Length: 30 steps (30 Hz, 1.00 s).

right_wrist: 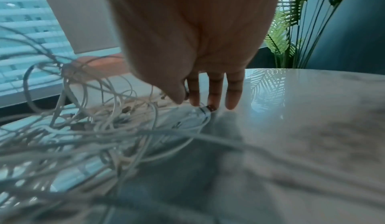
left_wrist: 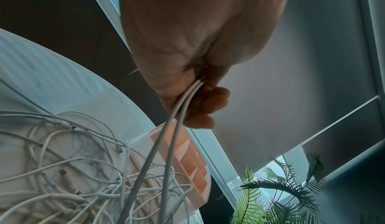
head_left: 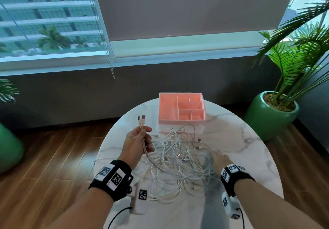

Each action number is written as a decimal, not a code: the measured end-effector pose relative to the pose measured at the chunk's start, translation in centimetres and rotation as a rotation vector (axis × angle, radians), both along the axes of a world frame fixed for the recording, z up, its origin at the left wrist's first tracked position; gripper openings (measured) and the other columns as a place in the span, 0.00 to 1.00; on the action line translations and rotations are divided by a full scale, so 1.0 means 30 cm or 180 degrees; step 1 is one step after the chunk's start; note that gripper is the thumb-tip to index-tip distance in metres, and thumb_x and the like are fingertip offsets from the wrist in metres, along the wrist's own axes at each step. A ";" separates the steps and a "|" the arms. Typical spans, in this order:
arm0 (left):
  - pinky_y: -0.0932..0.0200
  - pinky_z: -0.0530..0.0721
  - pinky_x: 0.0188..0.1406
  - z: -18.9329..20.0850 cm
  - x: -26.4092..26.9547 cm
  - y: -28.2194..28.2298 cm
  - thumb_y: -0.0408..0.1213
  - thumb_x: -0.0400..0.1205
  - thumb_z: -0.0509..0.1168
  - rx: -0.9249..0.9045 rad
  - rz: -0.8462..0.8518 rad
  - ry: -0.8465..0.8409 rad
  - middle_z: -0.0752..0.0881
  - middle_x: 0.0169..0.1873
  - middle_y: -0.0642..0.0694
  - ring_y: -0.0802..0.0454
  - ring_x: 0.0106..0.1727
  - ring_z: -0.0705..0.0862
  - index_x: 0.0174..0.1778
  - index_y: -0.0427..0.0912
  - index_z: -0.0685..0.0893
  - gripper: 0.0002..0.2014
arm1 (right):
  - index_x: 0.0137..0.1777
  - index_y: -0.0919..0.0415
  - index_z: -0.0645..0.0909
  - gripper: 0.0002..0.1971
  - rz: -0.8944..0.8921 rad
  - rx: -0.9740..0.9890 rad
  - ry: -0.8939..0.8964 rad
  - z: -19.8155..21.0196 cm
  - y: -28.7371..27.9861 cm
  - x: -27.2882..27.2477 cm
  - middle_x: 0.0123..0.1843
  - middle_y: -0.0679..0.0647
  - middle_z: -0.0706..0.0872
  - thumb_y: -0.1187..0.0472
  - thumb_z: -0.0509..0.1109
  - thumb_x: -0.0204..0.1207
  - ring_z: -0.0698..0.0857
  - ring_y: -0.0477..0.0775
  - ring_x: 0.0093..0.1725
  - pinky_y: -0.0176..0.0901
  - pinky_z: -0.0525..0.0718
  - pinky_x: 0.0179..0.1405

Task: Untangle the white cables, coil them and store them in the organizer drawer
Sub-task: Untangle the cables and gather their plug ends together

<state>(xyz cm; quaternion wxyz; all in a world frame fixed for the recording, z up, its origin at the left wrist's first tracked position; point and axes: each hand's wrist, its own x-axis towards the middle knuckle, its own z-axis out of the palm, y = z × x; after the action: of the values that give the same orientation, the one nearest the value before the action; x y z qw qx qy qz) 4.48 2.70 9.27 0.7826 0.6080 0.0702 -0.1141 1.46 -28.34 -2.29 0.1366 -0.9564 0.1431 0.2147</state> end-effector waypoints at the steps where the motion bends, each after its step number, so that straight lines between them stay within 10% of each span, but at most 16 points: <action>1: 0.55 0.84 0.27 0.003 -0.003 0.003 0.32 0.93 0.53 -0.0004 -0.0007 -0.0019 0.78 0.25 0.44 0.50 0.22 0.77 0.51 0.36 0.82 0.13 | 0.67 0.52 0.75 0.14 -0.0195 -0.0062 -0.0023 -0.014 0.002 -0.010 0.73 0.59 0.75 0.60 0.63 0.82 0.77 0.66 0.70 0.53 0.78 0.67; 16: 0.54 0.77 0.29 0.014 -0.010 -0.046 0.36 0.93 0.54 0.0025 -0.0200 -0.0289 0.81 0.29 0.43 0.48 0.26 0.78 0.57 0.38 0.84 0.13 | 0.47 0.62 0.82 0.09 -0.1514 0.0154 -0.0004 -0.019 -0.067 -0.134 0.56 0.60 0.88 0.57 0.74 0.72 0.88 0.64 0.55 0.52 0.87 0.57; 21: 0.55 0.74 0.28 0.014 -0.009 -0.069 0.35 0.93 0.54 -0.0036 -0.0237 -0.0291 0.81 0.30 0.41 0.48 0.25 0.76 0.56 0.38 0.84 0.13 | 0.28 0.63 0.75 0.15 -0.1886 0.0676 -0.1574 0.183 -0.108 -0.050 0.32 0.58 0.84 0.58 0.73 0.72 0.85 0.66 0.39 0.48 0.79 0.37; 30: 0.60 0.71 0.24 0.072 -0.021 -0.163 0.32 0.93 0.54 -0.0204 -0.0311 -0.0215 0.81 0.27 0.43 0.51 0.23 0.74 0.49 0.33 0.84 0.15 | 0.53 0.60 0.83 0.12 -0.1015 0.2239 -0.2480 0.584 -0.003 0.079 0.32 0.55 0.87 0.73 0.65 0.74 0.79 0.52 0.27 0.47 0.81 0.34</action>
<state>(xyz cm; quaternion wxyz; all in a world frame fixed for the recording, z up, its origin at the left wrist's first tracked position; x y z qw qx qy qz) 3.84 -2.19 11.43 0.7971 0.5888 0.0103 -0.1337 3.83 -28.44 15.23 0.5218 -0.8283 0.1447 -0.1439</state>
